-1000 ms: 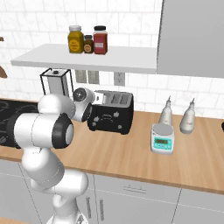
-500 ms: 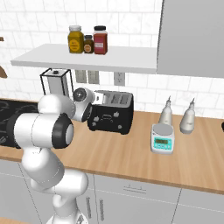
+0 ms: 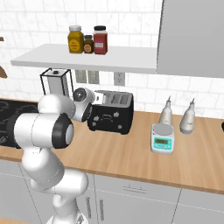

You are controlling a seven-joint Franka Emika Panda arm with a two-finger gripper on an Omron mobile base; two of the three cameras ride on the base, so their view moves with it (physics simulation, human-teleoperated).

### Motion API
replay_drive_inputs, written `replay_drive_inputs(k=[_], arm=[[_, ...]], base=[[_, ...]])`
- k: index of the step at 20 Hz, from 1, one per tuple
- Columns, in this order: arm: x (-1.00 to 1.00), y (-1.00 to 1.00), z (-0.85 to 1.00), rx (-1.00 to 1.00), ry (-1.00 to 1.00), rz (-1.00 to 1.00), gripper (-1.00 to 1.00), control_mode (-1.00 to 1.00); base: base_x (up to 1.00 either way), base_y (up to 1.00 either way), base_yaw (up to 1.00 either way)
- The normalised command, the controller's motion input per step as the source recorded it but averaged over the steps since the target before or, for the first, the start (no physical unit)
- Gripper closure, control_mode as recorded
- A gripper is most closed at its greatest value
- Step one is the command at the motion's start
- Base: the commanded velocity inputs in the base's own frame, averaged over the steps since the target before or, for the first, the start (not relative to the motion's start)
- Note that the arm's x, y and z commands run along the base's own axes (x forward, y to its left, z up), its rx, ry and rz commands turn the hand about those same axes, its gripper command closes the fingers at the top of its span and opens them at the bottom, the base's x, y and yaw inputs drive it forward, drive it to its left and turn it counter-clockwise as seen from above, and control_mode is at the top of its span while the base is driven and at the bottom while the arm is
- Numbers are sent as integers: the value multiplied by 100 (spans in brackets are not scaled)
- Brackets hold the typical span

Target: Start the toaster. Once the lever pops up, take the bread to the plate on the dining counter.

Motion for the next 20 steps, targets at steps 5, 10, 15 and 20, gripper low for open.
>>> replay_drive_inputs(k=[5,10,15,20], arm=[[0,0,0,0,0,0,-100,-100],[0,0,0,0,0,0,-100,-100],[0,0,0,0,0,0,-100,-100],[0,0,0,0,0,0,-100,-100]], base=[[0,0,0],[0,0,0],[0,0,0],[0,0,0]])
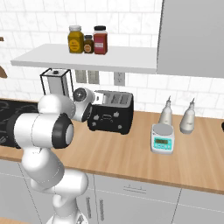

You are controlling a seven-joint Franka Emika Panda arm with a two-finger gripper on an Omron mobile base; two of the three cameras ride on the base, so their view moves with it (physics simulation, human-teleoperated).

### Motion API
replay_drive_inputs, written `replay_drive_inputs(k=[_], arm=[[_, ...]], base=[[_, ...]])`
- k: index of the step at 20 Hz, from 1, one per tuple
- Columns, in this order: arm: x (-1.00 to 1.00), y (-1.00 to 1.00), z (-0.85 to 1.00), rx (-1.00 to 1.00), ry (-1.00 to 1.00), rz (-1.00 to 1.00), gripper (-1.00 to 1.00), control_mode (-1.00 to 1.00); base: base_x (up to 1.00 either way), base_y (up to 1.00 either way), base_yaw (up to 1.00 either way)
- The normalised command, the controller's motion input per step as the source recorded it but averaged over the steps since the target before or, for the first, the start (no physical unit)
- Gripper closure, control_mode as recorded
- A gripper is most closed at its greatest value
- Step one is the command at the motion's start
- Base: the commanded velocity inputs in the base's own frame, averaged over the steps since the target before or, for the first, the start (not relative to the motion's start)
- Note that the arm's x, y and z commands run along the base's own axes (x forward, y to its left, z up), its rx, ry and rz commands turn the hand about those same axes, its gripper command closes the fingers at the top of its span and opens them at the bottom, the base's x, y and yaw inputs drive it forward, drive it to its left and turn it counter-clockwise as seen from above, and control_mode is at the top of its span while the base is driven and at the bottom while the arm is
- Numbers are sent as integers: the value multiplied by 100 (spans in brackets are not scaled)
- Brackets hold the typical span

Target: Start the toaster. Once the lever pops up, take the bread to the plate on the dining counter.

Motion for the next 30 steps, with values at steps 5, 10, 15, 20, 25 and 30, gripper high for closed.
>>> replay_drive_inputs(k=[5,10,15,20,25,30], arm=[[0,0,0,0,0,0,-100,-100],[0,0,0,0,0,0,-100,-100],[0,0,0,0,0,0,-100,-100],[0,0,0,0,0,0,-100,-100],[0,0,0,0,0,0,-100,-100],[0,0,0,0,0,0,-100,-100]], base=[[0,0,0],[0,0,0],[0,0,0],[0,0,0],[0,0,0],[0,0,0]])
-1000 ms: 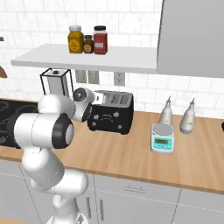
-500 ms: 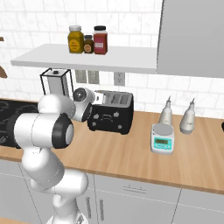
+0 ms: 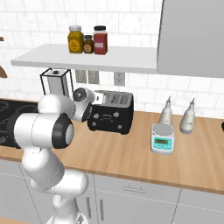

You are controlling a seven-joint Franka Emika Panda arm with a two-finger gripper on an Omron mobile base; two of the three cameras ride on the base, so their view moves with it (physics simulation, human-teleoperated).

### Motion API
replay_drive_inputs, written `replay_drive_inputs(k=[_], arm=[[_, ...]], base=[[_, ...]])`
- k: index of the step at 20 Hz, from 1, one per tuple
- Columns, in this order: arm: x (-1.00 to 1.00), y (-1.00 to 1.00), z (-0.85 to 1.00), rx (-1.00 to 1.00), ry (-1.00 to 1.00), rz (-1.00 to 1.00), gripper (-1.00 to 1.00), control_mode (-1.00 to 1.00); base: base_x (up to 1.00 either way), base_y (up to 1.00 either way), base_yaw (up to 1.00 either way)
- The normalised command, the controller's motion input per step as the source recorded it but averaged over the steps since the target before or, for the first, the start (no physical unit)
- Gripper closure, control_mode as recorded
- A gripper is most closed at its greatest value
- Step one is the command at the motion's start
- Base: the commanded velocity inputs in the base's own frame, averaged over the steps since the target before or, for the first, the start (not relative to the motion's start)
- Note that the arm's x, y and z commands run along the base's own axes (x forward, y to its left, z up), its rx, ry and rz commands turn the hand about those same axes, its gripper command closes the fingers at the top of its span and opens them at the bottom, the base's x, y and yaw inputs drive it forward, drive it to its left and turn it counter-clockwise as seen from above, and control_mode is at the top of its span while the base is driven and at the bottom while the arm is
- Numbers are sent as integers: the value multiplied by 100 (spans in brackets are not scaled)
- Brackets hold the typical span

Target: Start the toaster. Once the lever pops up, take the bread to the plate on the dining counter.

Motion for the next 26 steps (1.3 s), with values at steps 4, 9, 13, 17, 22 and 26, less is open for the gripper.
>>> replay_drive_inputs(k=[4,9,13,17,22,26], arm=[[0,0,0,0,0,0,-100,-100],[0,0,0,0,0,0,-100,-100],[0,0,0,0,0,0,-100,-100],[0,0,0,0,0,0,-100,-100],[0,0,0,0,0,0,-100,-100],[0,0,0,0,0,0,-100,-100]], base=[[0,0,0],[0,0,0],[0,0,0],[0,0,0],[0,0,0],[0,0,0]])
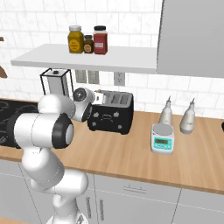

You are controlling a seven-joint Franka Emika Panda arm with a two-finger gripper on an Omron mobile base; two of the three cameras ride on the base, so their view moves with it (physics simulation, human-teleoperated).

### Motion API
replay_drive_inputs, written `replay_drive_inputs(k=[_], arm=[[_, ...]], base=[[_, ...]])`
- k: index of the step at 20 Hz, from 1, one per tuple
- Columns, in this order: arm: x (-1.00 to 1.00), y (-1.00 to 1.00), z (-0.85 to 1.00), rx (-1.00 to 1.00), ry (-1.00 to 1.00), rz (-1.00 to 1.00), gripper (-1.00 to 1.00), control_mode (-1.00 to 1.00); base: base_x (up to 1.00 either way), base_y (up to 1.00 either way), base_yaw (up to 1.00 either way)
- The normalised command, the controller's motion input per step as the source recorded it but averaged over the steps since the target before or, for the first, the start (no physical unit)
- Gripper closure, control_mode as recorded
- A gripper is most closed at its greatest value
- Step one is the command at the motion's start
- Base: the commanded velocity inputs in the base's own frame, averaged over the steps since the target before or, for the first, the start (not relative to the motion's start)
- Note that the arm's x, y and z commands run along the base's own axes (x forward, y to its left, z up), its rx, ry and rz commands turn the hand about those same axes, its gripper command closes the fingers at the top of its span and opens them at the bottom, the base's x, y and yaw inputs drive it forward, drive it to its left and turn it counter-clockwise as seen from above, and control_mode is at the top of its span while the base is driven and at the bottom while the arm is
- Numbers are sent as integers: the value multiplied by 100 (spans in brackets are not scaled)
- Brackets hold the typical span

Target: Start the toaster. Once the lever pops up, take the bread to the plate on the dining counter.

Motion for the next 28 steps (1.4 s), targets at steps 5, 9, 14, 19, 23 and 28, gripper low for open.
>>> replay_drive_inputs(k=[5,9,14,19,23,28], arm=[[0,0,0,0,0,0,-100,-100],[0,0,0,0,0,0,-100,-100],[0,0,0,0,0,0,-100,-100],[0,0,0,0,0,0,-100,-100],[0,0,0,0,0,0,-100,-100],[0,0,0,0,0,0,-100,-100]], base=[[0,0,0],[0,0,0],[0,0,0],[0,0,0],[0,0,0],[0,0,0]])
